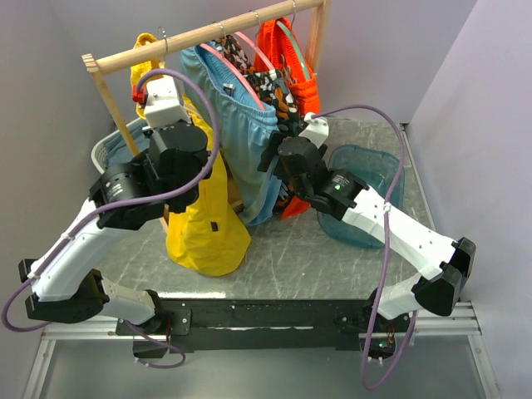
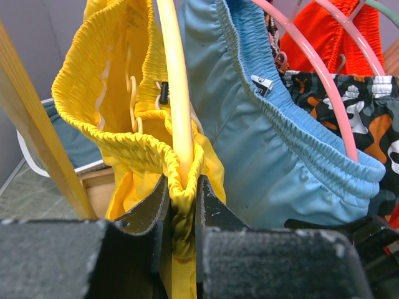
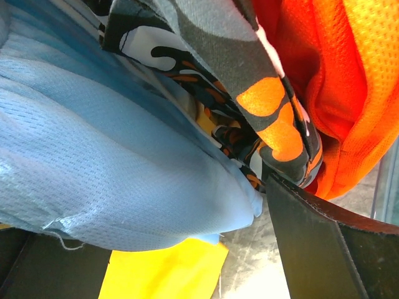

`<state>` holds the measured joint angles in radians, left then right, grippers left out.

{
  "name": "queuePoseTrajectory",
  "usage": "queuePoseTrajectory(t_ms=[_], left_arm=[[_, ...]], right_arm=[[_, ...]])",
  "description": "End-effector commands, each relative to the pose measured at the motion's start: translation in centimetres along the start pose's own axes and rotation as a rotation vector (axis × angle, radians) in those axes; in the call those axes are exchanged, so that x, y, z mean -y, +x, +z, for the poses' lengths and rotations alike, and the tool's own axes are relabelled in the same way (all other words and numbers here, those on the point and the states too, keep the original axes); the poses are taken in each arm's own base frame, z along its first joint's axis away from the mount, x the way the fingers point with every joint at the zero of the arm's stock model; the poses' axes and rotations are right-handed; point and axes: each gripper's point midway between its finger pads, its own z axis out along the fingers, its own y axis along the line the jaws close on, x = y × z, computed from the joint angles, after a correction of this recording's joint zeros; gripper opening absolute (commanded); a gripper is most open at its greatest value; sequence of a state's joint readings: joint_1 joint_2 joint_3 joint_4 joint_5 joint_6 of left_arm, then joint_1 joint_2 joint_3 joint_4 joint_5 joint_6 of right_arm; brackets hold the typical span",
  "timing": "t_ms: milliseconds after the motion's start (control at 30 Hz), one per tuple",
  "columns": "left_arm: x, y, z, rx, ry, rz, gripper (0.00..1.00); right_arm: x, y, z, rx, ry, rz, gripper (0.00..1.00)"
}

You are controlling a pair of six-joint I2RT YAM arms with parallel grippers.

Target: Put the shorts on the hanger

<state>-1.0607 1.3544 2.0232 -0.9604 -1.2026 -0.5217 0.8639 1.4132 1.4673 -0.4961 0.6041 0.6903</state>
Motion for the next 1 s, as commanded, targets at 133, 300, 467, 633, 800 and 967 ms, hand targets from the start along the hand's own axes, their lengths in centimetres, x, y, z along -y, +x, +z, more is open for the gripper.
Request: queuePoseTrajectory(t_ms=[133,300,467,633,800,967], left_arm=[[-1.2,-2.2,1.1,0.116,-0.082,-0.196,0.01],[-1.9,-0.7,1.8,0.140,-0.094,-0.271,0.01],[-2.6,0.8,2.2,0.139,-0.098,-0.275,0.01],[-2.7,1.7,2.3,0.122,-0.062,-0.270,0.11],[-1.4,3.0,2.0,0.037,0.027,-0.225,0.55],[-0.8,4.0,0.7,-0.060,0.126,-0.181,0.82]], right_arm=[[-0.9,-0.8,-0.6,-0.008,-0.029,-0.003,0.97],[-1.2,-0.6,-0.9,-0.022,-0.039,-0.012,0.97],[-1.0,-0.3,-1.0,-0.031,-0.027,-0.027,0.97],[-1.0,0.1,-1.0,-0.037,-0.025,-0.033,0.97],[-1.5,0.7,-1.5,-0.055,-0.052,-0.039,0.98],[-2.6,1.1,-3.3,-0.069,-0.137,-0.030,1.00]])
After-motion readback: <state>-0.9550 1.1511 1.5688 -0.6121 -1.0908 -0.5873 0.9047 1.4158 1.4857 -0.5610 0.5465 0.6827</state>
